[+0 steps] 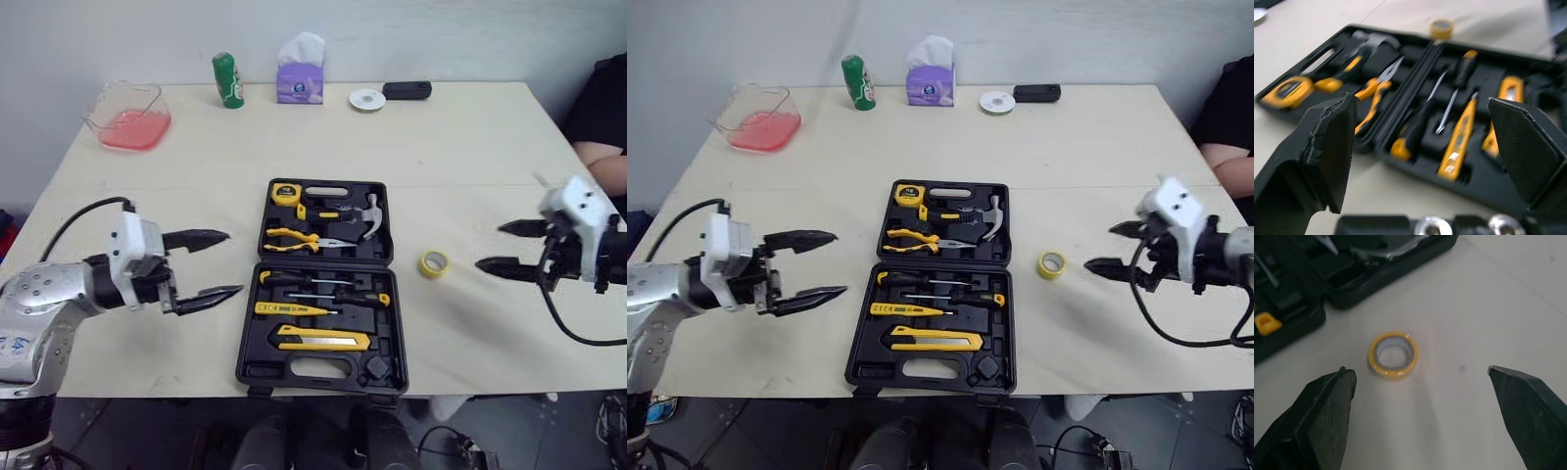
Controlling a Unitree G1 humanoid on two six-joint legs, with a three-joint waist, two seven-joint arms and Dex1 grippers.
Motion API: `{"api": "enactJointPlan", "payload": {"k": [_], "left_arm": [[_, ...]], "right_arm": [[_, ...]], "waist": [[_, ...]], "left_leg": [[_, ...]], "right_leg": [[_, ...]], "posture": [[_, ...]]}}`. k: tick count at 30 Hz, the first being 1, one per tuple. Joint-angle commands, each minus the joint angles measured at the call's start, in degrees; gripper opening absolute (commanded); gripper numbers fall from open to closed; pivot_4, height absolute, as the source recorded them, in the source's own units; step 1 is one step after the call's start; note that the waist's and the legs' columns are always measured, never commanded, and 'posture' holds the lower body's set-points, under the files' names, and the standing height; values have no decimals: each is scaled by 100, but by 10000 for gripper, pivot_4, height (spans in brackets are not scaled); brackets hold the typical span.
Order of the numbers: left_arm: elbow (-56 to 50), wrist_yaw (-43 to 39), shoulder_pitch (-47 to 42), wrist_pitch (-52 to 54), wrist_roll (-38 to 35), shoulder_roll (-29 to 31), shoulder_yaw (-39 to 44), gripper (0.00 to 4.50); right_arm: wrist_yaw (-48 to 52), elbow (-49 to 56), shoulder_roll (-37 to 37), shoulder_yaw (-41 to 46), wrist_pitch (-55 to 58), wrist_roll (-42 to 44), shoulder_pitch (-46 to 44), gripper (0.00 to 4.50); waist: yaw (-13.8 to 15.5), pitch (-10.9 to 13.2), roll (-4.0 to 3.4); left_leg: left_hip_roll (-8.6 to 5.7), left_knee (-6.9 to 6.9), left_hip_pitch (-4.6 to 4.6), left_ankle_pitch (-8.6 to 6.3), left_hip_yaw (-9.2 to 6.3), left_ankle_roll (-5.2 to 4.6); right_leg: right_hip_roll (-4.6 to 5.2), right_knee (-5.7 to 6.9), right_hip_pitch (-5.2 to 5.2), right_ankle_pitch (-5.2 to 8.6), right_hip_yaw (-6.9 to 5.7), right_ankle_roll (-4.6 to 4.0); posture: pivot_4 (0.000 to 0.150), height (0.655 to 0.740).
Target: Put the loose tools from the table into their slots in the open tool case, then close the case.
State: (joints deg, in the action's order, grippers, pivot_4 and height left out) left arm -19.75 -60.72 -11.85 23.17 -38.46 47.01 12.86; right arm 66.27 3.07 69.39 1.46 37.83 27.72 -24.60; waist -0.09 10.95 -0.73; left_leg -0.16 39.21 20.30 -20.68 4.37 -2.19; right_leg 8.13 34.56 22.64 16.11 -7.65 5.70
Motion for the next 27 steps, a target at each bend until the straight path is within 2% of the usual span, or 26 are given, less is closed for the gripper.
{"api": "enactJointPlan", "payload": {"k": [1, 6, 12, 16, 27], "left_arm": [[-372, 16, -247, 189, -232, -91, -241, 44644], [-691, 41, -317, 423, -377, -240, -554, 44644], [-1060, 194, -359, 486, -262, -329, -757, 44644], [-1277, 373, -402, 598, -327, -339, -722, 44644], [-1350, 357, -458, 770, -455, -242, -661, 44644]], "right_arm": [[525, 285, 166, -639, 635, -125, -600, 45000], [872, 134, -203, -1617, 388, -899, -1465, 45000], [1125, -354, -564, -2331, -44, -1747, -1853, 45000], [1066, -720, -939, -2449, -117, -2064, -2084, 45000], [1319, -1075, -1240, -2544, -468, -2608, -2163, 45000]], "waist": [[10, 2, 2], [5, 2, 3], [16, 4, 5], [8, 5, 6], [9, 5, 6]], "left_leg": [[-1, 3, 1, 1, 0, -1], [-1, 7, 2, 2, 0, 1], [5, 8, 5, 2, -1, 8], [4, 15, 8, 3, -1, 7], [6, 22, 10, 3, -5, 8]], "right_leg": [[-1, 0, 0, -1, 0, 2], [-7, 0, 0, -1, 1, 3], [-48, -4, 1, -2, 3, 3], [-50, -3, 1, -2, 4, 3], [-55, 1, 0, -2, 2, 3]], "posture": [[1500, 7400], [1500, 7400], [1500, 7400], [1500, 7400], [1500, 7400]]}}
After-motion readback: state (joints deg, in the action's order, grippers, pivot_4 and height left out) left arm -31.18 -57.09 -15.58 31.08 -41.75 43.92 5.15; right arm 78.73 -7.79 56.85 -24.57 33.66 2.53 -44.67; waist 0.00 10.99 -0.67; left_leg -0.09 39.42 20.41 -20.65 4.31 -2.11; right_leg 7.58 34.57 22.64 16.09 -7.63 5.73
